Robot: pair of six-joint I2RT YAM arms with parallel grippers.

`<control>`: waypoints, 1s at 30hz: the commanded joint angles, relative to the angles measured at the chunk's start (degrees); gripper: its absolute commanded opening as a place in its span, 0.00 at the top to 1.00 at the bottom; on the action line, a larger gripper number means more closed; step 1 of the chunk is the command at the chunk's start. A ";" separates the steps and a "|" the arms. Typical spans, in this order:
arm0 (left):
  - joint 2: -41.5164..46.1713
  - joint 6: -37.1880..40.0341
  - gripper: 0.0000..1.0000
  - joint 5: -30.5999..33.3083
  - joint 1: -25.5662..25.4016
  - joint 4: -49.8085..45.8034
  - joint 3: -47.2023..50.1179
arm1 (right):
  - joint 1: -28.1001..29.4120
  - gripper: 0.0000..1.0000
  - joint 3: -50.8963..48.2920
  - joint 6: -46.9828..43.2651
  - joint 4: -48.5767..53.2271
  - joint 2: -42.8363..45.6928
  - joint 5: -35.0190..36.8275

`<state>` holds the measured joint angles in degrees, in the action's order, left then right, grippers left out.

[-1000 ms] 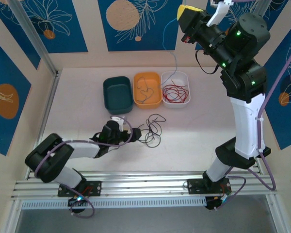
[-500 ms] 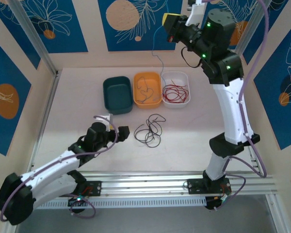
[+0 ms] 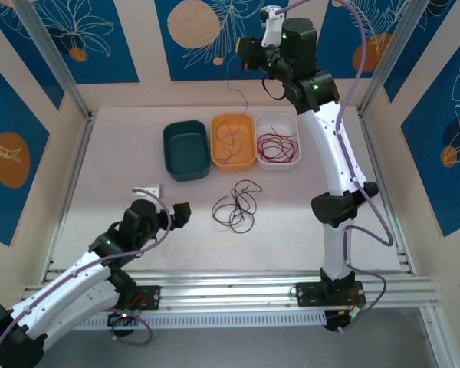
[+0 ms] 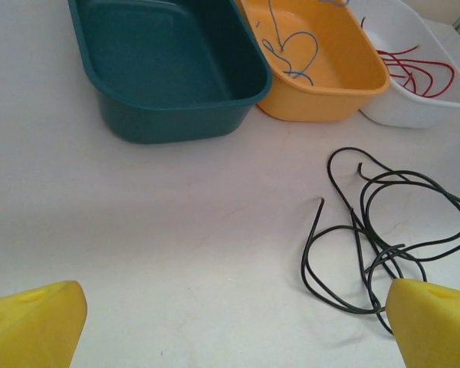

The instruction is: Untangle the cables

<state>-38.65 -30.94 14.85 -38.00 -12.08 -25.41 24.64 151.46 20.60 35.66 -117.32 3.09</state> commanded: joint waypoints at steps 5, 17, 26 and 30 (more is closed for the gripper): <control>1.28 0.67 0.00 1.46 0.51 -2.65 -1.62 | -2.37 1.00 1.93 0.03 0.45 -4.95 -2.67; 0.14 0.85 0.00 1.45 0.82 -1.22 -1.40 | -2.32 1.00 -8.41 3.42 5.06 -6.79 -4.27; -1.49 0.81 0.00 -0.39 1.17 0.33 -1.36 | -1.57 1.00 -9.00 4.55 15.05 -13.37 -4.47; -1.86 0.78 0.00 -0.70 1.30 0.65 -1.15 | -1.20 1.00 -10.20 4.72 16.71 -15.42 -5.52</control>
<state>-40.36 -30.96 15.03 -37.50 -12.80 -25.45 22.90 142.06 24.56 48.84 -131.83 -0.45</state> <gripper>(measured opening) 0.998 0.050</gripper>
